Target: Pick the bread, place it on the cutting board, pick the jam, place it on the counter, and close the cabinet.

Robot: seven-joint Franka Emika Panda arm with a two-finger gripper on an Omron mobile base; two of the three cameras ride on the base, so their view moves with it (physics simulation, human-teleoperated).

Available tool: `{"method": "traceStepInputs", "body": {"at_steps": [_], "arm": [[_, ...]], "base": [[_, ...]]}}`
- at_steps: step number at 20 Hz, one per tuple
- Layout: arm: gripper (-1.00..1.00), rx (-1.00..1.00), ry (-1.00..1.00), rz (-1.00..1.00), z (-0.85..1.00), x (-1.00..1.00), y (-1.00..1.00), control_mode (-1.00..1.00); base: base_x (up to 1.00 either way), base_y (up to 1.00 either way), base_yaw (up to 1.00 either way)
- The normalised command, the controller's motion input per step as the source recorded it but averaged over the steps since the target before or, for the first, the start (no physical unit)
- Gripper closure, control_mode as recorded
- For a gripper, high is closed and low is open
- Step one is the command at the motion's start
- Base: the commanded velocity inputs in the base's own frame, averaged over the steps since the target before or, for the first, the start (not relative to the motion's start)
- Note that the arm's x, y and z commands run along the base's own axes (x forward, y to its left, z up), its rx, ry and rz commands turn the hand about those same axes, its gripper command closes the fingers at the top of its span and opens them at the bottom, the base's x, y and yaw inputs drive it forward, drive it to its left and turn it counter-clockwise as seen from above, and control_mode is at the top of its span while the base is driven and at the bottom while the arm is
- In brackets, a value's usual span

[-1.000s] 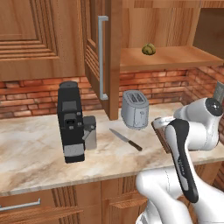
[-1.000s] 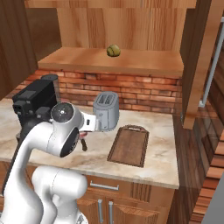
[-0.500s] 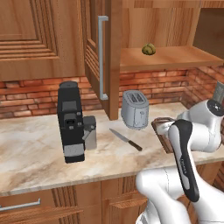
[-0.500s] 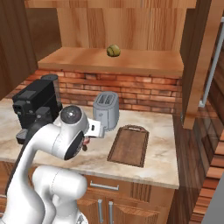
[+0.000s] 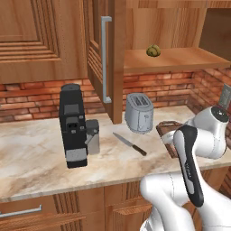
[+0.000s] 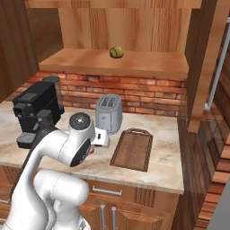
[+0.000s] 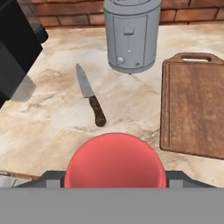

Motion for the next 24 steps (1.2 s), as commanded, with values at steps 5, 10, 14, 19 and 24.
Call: {"method": "traceStepInputs", "body": {"at_steps": [5, 10, 14, 19, 24], "arm": [[1.0, -0.02, 0.0, 0.0, -0.42, 0.0, 0.0, -1.0], [1.0, -0.02, 0.0, 0.0, -0.37, 0.02, 0.0, -1.0], [1.0, -0.04, -0.01, 0.0, -0.38, 0.22, 0.0, -1.0], [1.0, -0.03, -0.02, 0.0, -0.37, 0.3, 0.0, -1.0], [1.0, -0.01, -0.04, 0.0, -0.32, 0.33, 0.0, -1.0]], "base": [[0.0, 0.0, 0.0], [0.0, 0.0, 0.0], [0.0, 0.0, 0.0], [0.0, 0.0, 0.0], [0.0, 0.0, 0.0]]}}
